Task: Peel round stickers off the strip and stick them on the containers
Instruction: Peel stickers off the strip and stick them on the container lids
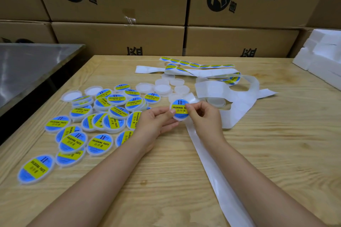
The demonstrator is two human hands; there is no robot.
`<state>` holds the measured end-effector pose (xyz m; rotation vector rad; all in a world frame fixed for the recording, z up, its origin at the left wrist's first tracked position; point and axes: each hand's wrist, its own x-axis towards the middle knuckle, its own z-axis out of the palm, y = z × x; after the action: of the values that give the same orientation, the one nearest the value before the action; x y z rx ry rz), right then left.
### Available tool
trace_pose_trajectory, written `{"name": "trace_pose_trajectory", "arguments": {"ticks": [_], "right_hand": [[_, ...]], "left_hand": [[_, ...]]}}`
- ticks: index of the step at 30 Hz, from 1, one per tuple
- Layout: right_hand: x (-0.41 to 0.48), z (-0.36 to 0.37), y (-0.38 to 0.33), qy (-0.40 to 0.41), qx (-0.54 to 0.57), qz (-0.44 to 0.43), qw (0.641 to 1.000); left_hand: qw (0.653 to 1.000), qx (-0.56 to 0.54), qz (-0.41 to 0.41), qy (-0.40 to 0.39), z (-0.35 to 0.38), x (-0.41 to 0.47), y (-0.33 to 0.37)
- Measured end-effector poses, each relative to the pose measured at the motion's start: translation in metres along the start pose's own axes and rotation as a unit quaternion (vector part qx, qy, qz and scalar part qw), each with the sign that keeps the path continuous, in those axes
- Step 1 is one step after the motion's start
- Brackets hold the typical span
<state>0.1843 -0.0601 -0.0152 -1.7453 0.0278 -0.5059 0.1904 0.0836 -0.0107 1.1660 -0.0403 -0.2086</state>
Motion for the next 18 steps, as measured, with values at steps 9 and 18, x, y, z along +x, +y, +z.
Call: {"name": "trace_pose_trajectory", "arguments": {"ticks": [9, 18], "right_hand": [[-0.008, 0.004, -0.002, 0.068, -0.148, -0.088, 0.983], [-0.009, 0.006, -0.002, 0.123, -0.204, -0.201, 0.950]], "left_hand": [[0.998, 0.028, 0.038, 0.047, 0.008, -0.003, -0.002], [0.996, 0.002, 0.039, 0.086, 0.014, -0.007, -0.004]]}}
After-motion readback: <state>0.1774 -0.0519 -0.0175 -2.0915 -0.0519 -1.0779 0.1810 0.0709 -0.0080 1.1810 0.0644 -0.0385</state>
